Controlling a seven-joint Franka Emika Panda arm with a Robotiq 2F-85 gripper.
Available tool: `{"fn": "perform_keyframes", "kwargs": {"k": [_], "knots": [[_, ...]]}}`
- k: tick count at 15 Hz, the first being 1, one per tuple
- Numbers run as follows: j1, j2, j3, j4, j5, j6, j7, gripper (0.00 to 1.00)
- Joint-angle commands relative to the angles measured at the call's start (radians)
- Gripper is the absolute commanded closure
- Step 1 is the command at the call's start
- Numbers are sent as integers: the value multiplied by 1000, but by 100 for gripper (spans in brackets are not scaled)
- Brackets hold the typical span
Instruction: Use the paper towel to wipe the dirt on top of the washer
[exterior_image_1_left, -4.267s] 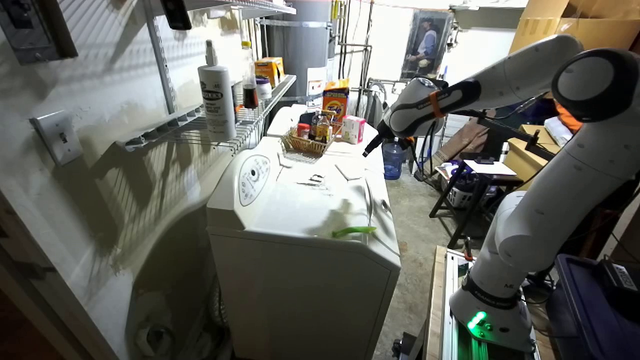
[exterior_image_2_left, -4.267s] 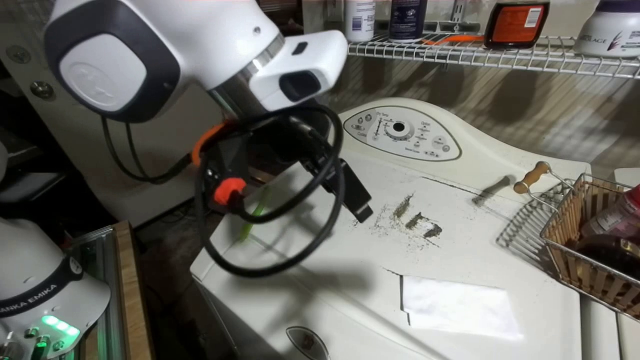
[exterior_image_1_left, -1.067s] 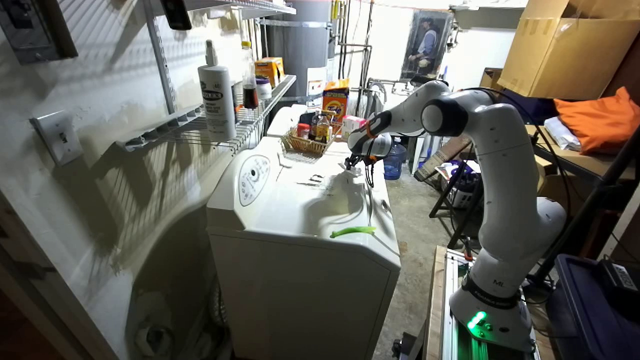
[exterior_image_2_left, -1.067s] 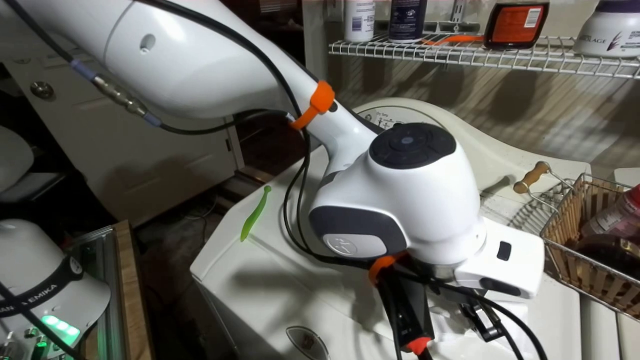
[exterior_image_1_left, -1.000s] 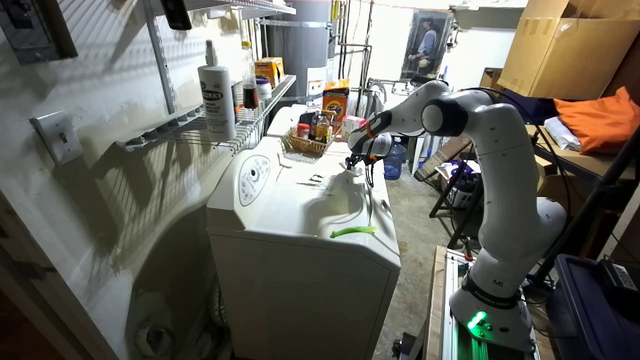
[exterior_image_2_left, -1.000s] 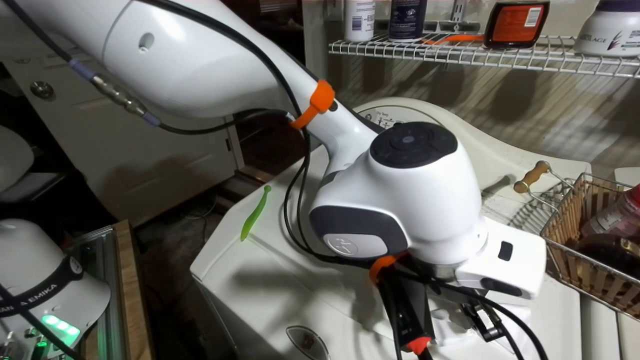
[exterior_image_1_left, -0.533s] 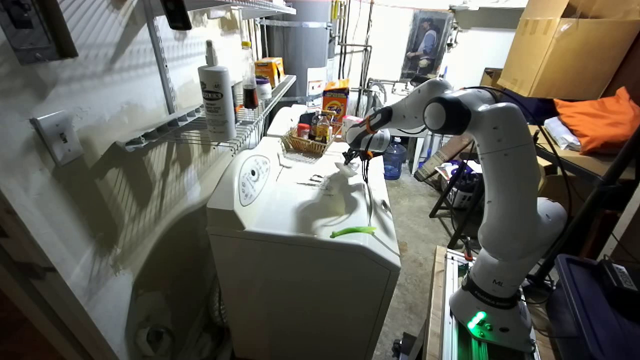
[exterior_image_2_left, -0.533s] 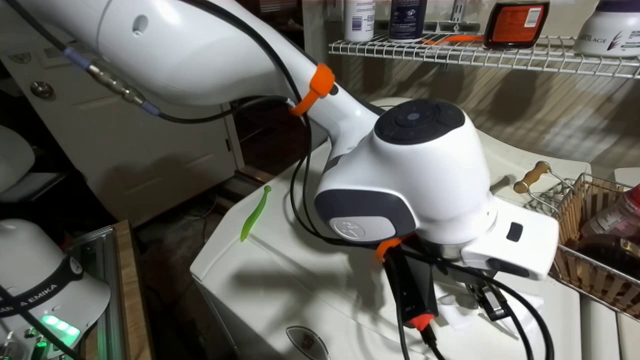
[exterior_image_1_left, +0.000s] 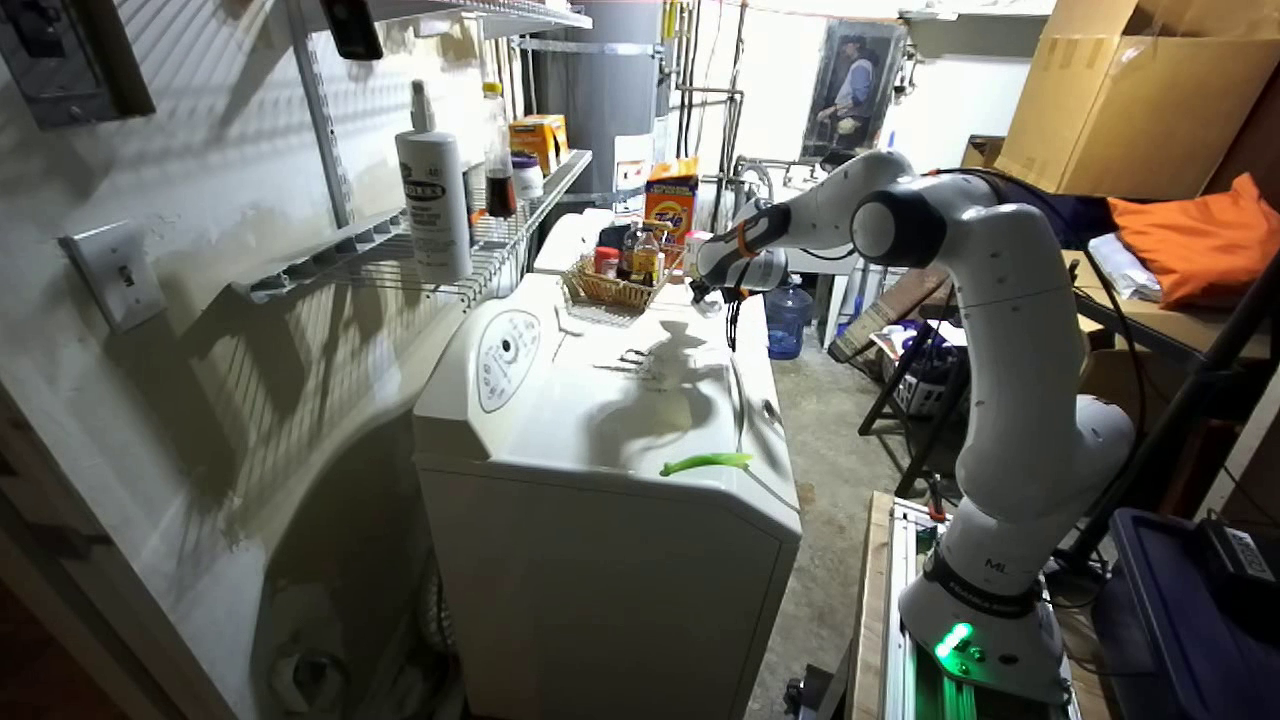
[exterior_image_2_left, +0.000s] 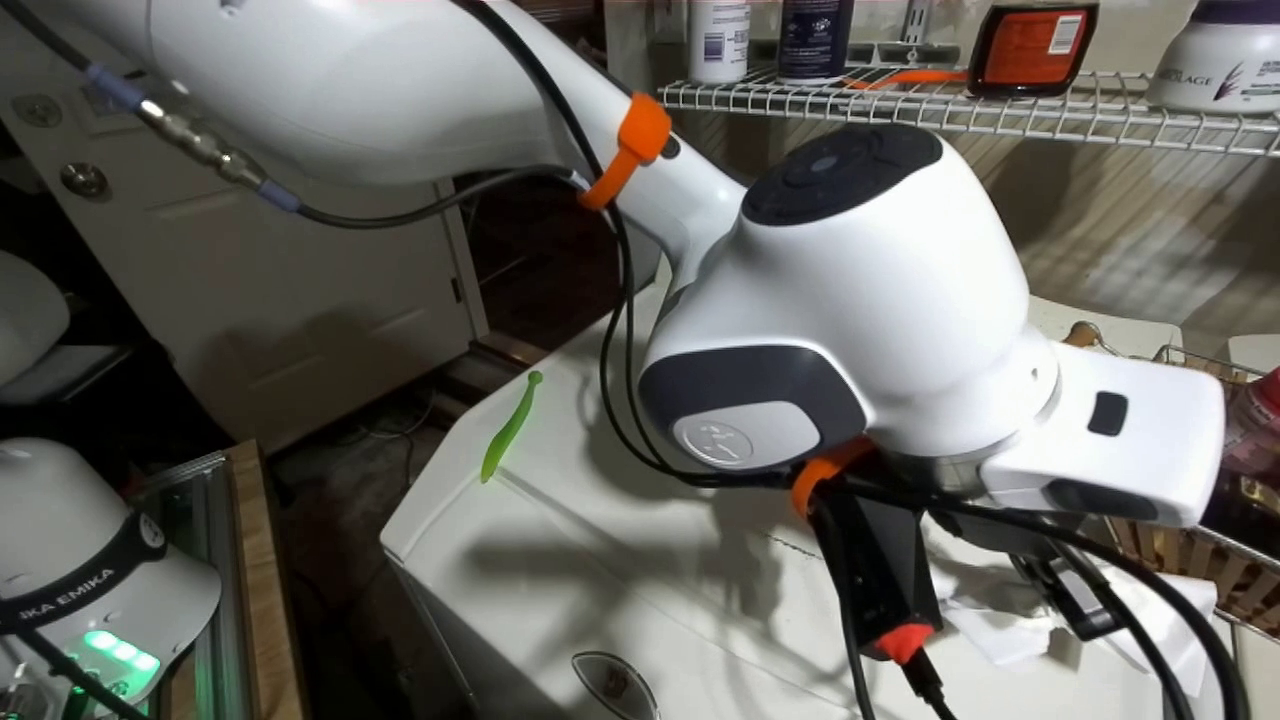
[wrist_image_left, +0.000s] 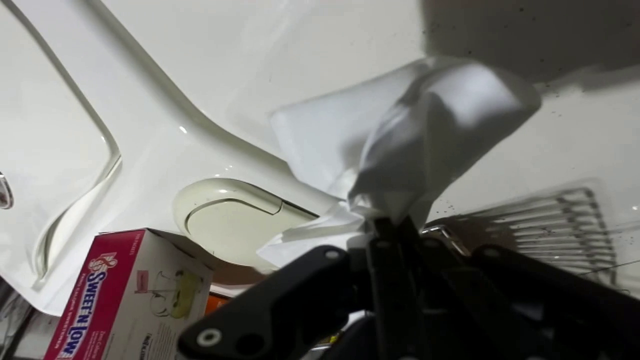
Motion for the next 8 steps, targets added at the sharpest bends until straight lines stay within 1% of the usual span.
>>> {"fn": "perform_keyframes", "kwargs": {"k": [1, 6, 8], "knots": [[-19, 1, 18, 1, -37, 3, 28, 99], [20, 30, -71, -6, -174, -10, 23, 99], [16, 45, -79, -7, -217, -18, 14, 99]]}}
